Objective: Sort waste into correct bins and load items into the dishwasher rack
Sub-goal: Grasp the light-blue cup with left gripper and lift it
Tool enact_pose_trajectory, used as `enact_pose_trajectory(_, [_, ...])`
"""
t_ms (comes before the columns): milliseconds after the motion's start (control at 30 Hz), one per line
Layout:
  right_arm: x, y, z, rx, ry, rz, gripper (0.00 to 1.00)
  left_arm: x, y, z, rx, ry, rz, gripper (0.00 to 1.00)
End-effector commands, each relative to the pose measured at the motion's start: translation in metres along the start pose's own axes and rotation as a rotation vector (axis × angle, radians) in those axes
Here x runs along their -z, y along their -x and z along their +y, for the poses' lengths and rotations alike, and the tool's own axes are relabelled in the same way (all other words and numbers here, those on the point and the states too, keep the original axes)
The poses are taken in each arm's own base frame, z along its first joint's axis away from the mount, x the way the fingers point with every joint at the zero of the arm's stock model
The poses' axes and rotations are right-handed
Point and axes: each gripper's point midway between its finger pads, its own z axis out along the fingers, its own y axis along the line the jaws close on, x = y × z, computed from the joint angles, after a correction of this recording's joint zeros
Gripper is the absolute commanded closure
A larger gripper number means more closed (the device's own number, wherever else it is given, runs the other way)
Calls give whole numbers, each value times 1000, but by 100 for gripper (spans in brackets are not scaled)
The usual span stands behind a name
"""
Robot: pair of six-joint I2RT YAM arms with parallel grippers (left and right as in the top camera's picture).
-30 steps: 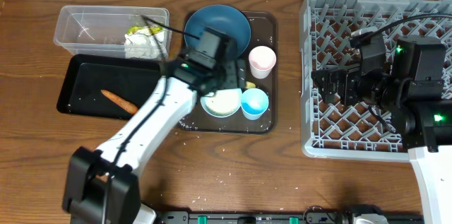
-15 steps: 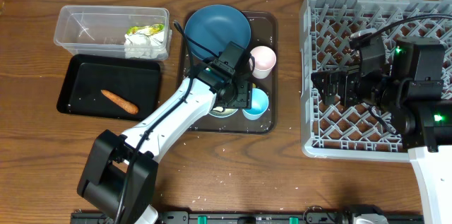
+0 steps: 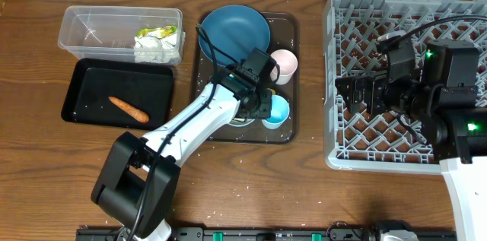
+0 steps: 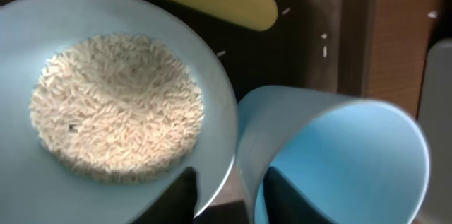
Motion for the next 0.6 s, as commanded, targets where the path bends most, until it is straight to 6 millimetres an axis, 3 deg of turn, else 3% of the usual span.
enact_pose_trajectory(0, [3,5,4,-4,11,-11,1,-2,2,-1,18,-7,-4,81])
enact_pose_trajectory(67, [3,5,4,-4,11,-11,1,-2,3,-7,16,-36,-7,94])
enact_pose_trajectory(267, [3,7,5,-2,13,-21,1,14,13,-27,40,-202,10,94])
enact_pose_trajectory(400, [3,13,14,12,70,-47,1,49,33,-28,102,-375,3,94])
enact_pose_trajectory(567, [5,38,30,62,163,-141,1,107,60,-3,236,-630,-15,94])
